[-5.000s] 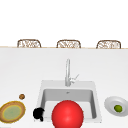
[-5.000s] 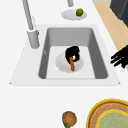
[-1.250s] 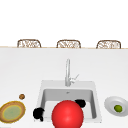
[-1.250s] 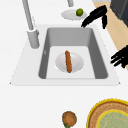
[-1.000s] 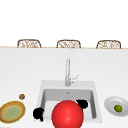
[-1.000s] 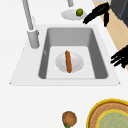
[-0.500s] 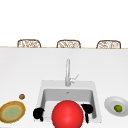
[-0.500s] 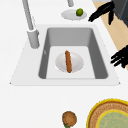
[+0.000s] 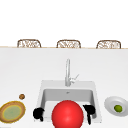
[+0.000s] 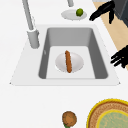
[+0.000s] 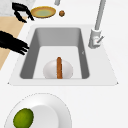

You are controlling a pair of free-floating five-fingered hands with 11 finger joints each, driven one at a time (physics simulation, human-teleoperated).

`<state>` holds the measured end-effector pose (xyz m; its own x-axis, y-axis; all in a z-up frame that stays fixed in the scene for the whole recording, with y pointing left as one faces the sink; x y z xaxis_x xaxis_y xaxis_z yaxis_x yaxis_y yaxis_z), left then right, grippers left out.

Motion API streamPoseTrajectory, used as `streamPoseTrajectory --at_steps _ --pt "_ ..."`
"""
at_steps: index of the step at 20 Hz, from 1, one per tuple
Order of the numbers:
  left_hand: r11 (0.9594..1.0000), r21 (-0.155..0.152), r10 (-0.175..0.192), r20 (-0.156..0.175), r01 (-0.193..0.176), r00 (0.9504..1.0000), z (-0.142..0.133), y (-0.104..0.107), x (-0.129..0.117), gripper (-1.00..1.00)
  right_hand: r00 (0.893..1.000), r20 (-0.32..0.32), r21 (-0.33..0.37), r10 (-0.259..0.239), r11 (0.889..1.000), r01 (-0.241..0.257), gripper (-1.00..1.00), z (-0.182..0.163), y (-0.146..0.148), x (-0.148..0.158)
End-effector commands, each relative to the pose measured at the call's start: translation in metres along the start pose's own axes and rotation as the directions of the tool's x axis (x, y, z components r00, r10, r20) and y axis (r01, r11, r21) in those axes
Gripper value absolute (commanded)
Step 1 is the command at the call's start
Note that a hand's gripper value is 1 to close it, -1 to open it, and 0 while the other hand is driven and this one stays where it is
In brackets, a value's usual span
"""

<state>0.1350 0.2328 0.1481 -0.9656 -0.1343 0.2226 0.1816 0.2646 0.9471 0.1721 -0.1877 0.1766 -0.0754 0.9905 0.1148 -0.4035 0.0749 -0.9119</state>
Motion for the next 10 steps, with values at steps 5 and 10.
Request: streamPoseTrajectory --at_steps 5,10 --pt "1.0 0.0 0.0 0.0 0.0 1.0 0.0 0.0 0.0 0.0 0.999 0.049 -0.105 -0.01 0.994 0.015 -1.0 -0.021 -0.024 -0.006" --pt "1.0 0.0 0.0 0.0 0.0 1.0 0.0 0.0 0.0 0.0 0.998 0.059 -0.244 0.027 0.97 -0.012 -1.0 -0.019 -0.029 -0.006"
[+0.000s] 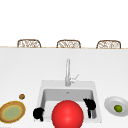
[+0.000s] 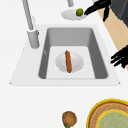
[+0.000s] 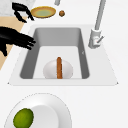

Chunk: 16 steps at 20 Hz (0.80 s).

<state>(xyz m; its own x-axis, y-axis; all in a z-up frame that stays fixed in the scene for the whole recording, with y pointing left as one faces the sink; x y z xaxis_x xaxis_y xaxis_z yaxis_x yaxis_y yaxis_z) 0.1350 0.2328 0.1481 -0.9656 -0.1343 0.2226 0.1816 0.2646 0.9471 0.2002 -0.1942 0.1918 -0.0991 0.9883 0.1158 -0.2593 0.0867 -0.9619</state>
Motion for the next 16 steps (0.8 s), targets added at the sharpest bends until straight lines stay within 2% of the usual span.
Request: streamPoseTrajectory --at_steps 1,4,6,8,12,14,16 --pt "1.0 0.0 0.0 0.0 0.0 1.0 0.0 0.0 0.0 0.0 0.999 0.046 -0.118 0.028 0.993 -0.022 -1.0 -0.003 -0.003 0.0" --pt "1.0 0.0 0.0 0.0 0.0 1.0 0.0 0.0 0.0 0.0 0.996 0.076 -0.202 0.045 0.979 -0.029 -1.0 -0.006 -0.003 0.004" --pt "1.0 0.0 0.0 0.0 0.0 1.0 0.0 0.0 0.0 0.0 0.995 0.088 -0.227 0.051 0.973 -0.03 -1.0 -0.013 -0.005 0.005" --pt "1.0 0.0 0.0 0.0 0.0 1.0 0.0 0.0 0.0 0.0 0.997 0.076 -0.215 0.034 0.976 -0.016 -1.0 -0.027 -0.017 0.001" --pt "1.0 0.0 0.0 0.0 0.0 1.0 0.0 0.0 0.0 0.0 0.998 0.056 -0.199 0.032 0.98 -0.021 -1.0 -0.058 -0.032 0.009" --pt "1.0 0.0 0.0 0.0 0.0 1.0 0.0 0.0 0.0 0.0 0.996 0.079 -0.191 0.038 0.981 -0.023 -1.0 -0.064 -0.039 0.018" --pt "1.0 0.0 0.0 0.0 0.0 1.0 0.0 0.0 0.0 0.0 0.991 0.119 -0.214 0.056 0.976 -0.029 -1.0 -0.062 -0.042 0.015"
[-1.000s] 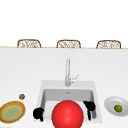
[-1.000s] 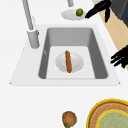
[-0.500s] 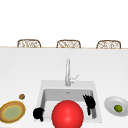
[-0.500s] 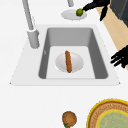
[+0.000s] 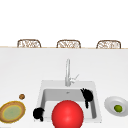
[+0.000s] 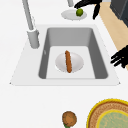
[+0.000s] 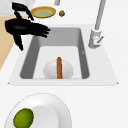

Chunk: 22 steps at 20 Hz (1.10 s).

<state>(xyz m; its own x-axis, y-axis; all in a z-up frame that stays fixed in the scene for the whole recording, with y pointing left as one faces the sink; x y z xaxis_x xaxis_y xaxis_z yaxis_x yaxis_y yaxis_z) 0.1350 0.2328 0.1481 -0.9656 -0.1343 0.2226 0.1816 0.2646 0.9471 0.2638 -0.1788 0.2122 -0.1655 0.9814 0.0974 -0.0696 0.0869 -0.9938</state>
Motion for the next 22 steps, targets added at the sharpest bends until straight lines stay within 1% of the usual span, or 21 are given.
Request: streamPoseTrajectory --at_steps 1,4,5,7,12,14,16,18,22 --pt "1.0 0.0 0.0 0.0 0.0 1.0 0.0 0.0 0.0 0.0 0.997 0.078 -0.042 0.014 0.999 -0.011 -1.0 -0.005 -0.007 0.001" --pt "1.0 0.0 0.0 0.0 0.0 1.0 0.0 0.0 0.0 0.0 0.994 0.107 -0.068 0.018 0.998 -0.011 -1.0 -0.017 -0.011 -0.001" --pt "1.0 0.0 0.0 0.0 0.0 1.0 0.0 0.0 0.0 0.0 0.994 0.106 -0.067 0.014 0.998 -0.007 -1.0 -0.026 -0.012 -0.004" --pt "1.0 0.0 0.0 0.0 0.0 1.0 0.0 0.0 0.0 0.0 0.995 0.096 -0.117 0.001 0.993 0.01 -1.0 -0.035 -0.019 -0.006" --pt "1.0 0.0 0.0 0.0 0.0 1.0 0.0 0.0 0.0 0.0 0.996 0.092 -0.171 0.023 0.985 -0.007 -1.0 -0.071 -0.028 -0.006" --pt "1.0 0.0 0.0 0.0 0.0 1.0 0.0 0.0 0.0 0.0 0.996 0.088 -0.171 0.029 0.985 -0.013 -1.0 -0.085 -0.037 -0.008" --pt "1.0 0.0 0.0 0.0 0.0 1.0 0.0 0.0 0.0 0.0 0.996 0.09 -0.123 0.018 0.992 -0.006 -1.0 -0.103 -0.039 -0.007" --pt "1.0 0.0 0.0 0.0 0.0 1.0 0.0 0.0 0.0 0.0 0.997 0.08 -0.127 0.017 0.992 -0.007 -1.0 -0.119 -0.047 -0.009" --pt "1.0 0.0 0.0 0.0 0.0 1.0 0.0 0.0 0.0 0.0 0.997 0.069 -0.124 0.033 0.992 -0.024 -1.0 -0.153 -0.06 -0.005"
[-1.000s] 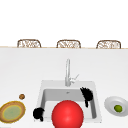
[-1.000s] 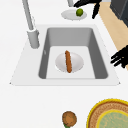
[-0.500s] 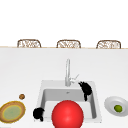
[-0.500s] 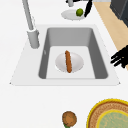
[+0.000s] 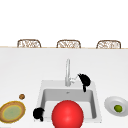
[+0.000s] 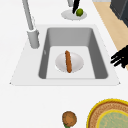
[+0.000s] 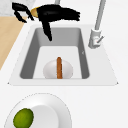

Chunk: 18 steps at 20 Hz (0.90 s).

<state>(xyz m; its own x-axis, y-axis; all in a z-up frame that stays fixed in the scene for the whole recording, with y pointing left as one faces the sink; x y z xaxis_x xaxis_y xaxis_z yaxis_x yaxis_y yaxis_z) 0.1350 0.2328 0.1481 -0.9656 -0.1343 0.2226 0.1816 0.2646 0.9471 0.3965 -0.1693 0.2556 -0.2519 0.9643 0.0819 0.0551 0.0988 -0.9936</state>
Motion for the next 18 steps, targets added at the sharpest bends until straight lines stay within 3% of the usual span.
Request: streamPoseTrajectory --at_steps 1,5,10,15,18 --pt "1.0 0.0 0.0 0.0 0.0 1.0 0.0 0.0 0.0 0.0 1.0 -0.017 0.01 0.013 1.0 -0.013 -1.0 -0.031 -0.003 0.003" --pt "1.0 0.0 0.0 0.0 0.0 1.0 0.0 0.0 0.0 0.0 1.0 -0.03 0.115 0.005 0.993 -0.002 -1.0 -0.046 -0.002 0.007" --pt "1.0 0.0 0.0 0.0 0.0 1.0 0.0 0.0 0.0 0.0 0.999 -0.036 0.198 -0.003 0.98 0.01 -1.0 -0.068 -0.008 0.01" --pt "1.0 0.0 0.0 0.0 0.0 1.0 0.0 0.0 0.0 0.0 0.999 -0.045 0.306 -0.027 0.951 0.04 -1.0 -0.09 -0.016 0.012" --pt "1.0 0.0 0.0 0.0 0.0 1.0 0.0 0.0 0.0 0.0 0.998 -0.047 0.37 -0.038 0.928 0.052 -1.0 -0.104 -0.021 0.013"
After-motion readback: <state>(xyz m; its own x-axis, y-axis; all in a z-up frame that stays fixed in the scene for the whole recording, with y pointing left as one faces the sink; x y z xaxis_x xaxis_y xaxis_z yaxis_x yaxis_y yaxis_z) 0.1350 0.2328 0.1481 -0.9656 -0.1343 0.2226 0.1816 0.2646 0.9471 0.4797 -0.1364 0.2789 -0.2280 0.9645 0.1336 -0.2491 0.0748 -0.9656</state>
